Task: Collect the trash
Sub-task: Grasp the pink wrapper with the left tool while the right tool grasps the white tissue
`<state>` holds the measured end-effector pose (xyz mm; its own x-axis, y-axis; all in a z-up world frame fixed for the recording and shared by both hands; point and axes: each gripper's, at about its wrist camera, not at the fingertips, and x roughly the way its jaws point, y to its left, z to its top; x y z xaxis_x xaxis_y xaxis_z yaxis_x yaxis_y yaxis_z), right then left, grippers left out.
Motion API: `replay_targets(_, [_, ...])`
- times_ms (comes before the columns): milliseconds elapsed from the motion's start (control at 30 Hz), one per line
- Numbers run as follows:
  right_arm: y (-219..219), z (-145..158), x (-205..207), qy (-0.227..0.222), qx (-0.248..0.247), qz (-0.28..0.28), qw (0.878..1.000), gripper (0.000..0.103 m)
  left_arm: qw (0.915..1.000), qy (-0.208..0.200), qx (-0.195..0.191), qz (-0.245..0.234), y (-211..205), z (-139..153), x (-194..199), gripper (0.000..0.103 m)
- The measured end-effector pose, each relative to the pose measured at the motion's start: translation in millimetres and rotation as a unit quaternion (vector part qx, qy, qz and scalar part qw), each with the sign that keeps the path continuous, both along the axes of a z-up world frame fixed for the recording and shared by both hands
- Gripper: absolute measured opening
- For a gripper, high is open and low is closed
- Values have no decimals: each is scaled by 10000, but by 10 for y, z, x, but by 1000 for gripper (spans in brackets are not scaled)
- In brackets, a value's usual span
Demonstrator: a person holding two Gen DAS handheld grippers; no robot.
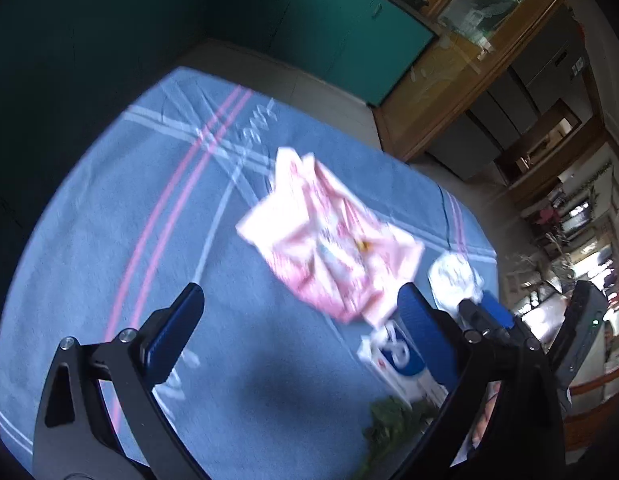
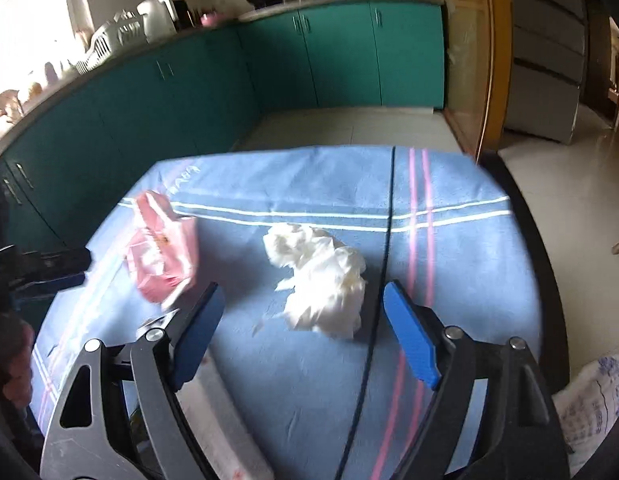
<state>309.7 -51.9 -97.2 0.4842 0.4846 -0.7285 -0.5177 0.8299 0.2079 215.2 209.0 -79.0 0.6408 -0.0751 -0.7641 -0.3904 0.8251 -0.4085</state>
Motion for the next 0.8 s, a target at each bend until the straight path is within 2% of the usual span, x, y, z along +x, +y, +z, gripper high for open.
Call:
replay_targets(33, [40, -48, 36, 66, -3, 7, 10000, 80, 9999, -148, -16, 62, 31, 17, 45, 97])
replay_targets(67, [84, -106, 61, 124, -9, 46, 9999, 67, 9997, -224, -65, 77, 45, 25, 83, 99])
replay_targets(100, [123, -150, 67, 153, -22, 116, 9998, 60, 9994, -287, -162, 58, 52, 22, 135, 99])
replay_targets(167, [187, -209, 65, 213, -52, 199, 9996, 38, 9986, -324, -398, -91, 14, -10, 252, 99])
replay_targets(200, [197, -225, 57, 229, -22, 239, 9994, 35, 9979, -341, -534, -151, -29, -38, 313, 99])
replay_targets(333, [205, -210, -15, 195, 63, 331, 9992, 32, 9974, -143, -686, -169, -180, -104, 497, 99])
replay_targets(500, [357, -230, -165, 129, -147, 591, 9981, 32, 9948, 362, -952, -41, -243, -346, 709, 99])
replay_targets(633, [363, -215, -265, 167, -95, 715, 9973, 32, 9975, 407, -544, -194, -355, -309, 747, 99])
replay_targets(667, [351, -211, -282, 160, -96, 722, 9972, 32, 9977, 403, -491, -223, -381, -301, 745, 97])
replay_targets(733, [321, -205, -321, 151, -85, 719, 9973, 32, 9979, 381, -439, -288, -424, -282, 737, 83])
replay_targets(800, [304, -210, -349, 143, -87, 716, 9973, 32, 9975, 367, -387, -464, -482, -275, 734, 51])
